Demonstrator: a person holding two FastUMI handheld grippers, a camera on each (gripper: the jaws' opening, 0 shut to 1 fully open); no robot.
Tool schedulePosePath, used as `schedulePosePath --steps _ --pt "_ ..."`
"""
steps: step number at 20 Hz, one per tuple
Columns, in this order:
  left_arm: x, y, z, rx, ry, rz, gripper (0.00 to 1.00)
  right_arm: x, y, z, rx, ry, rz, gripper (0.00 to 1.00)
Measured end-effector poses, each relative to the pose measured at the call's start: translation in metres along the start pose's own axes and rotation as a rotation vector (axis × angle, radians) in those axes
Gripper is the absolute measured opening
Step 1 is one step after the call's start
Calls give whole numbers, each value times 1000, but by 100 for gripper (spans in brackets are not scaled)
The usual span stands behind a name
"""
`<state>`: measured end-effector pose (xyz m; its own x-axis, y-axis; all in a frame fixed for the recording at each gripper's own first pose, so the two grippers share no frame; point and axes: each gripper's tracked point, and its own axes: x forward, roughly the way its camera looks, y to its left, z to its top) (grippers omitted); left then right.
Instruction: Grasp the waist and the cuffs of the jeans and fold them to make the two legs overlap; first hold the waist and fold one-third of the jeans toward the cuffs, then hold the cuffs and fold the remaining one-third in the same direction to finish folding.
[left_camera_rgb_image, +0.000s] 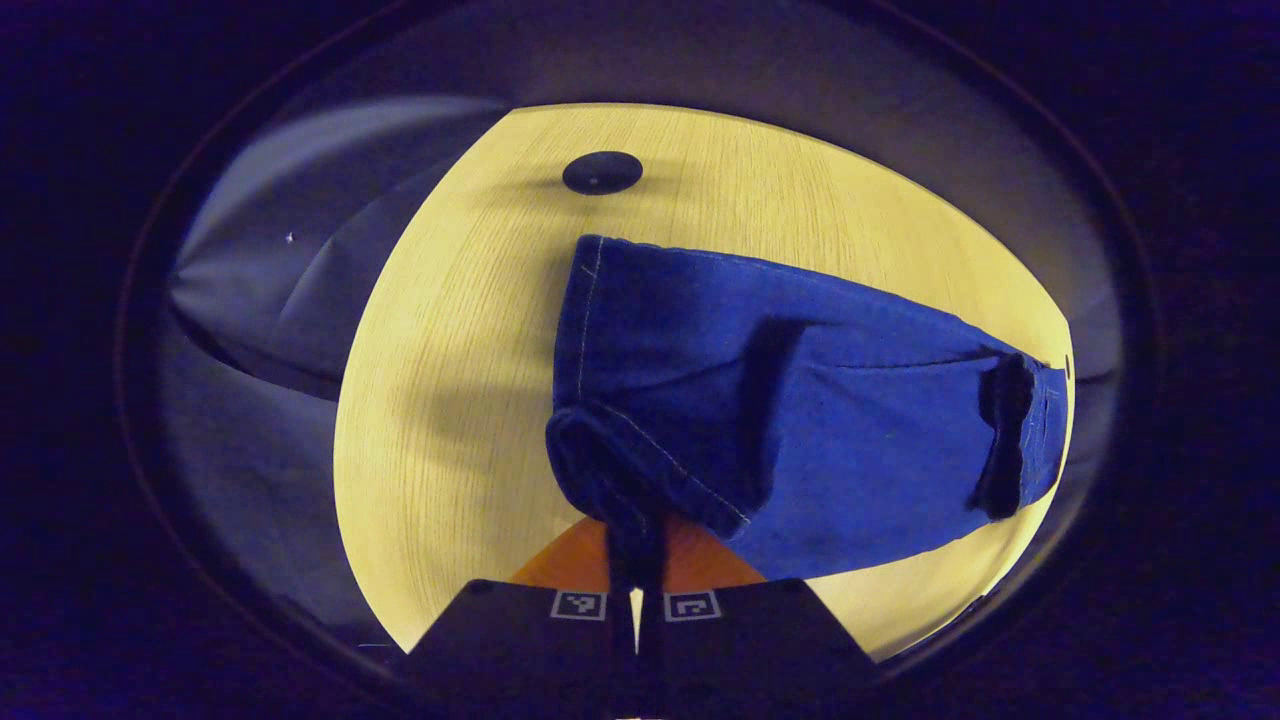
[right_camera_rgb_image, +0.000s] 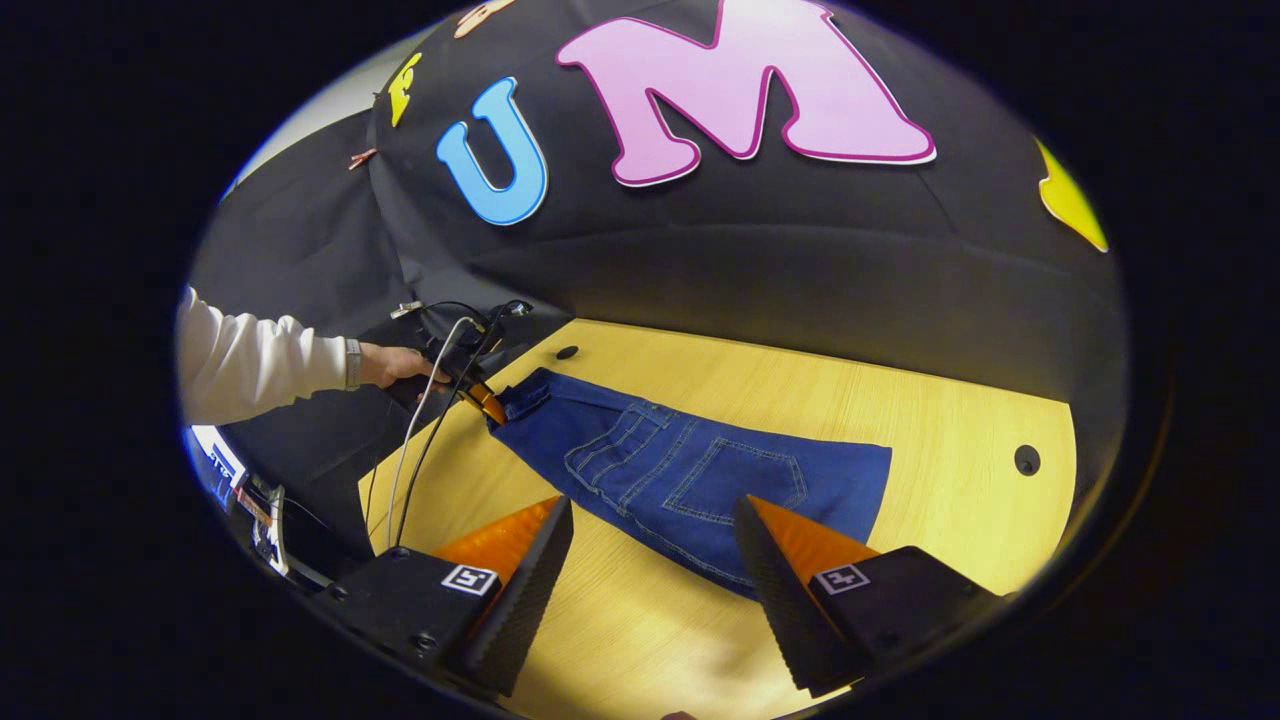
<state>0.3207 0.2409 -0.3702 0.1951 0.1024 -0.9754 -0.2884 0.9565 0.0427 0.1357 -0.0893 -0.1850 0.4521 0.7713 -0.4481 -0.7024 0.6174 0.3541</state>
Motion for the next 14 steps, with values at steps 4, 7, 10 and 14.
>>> schedulePosePath --steps 4,7,10,14 --pt "-6 -7 8 -13 -52 -55 6 -8 -3 1 -9 2 -13 98" --pt "-27 -22 16 24 -103 -94 10 -12 -2 8 7 -17 -25 99" --pt "-65 -62 30 45 -175 -193 6 -17 1 17 23 -42 -32 98" --pt "-119 -126 42 125 -250 -274 6 -30 9 30 36 -81 -27 98"
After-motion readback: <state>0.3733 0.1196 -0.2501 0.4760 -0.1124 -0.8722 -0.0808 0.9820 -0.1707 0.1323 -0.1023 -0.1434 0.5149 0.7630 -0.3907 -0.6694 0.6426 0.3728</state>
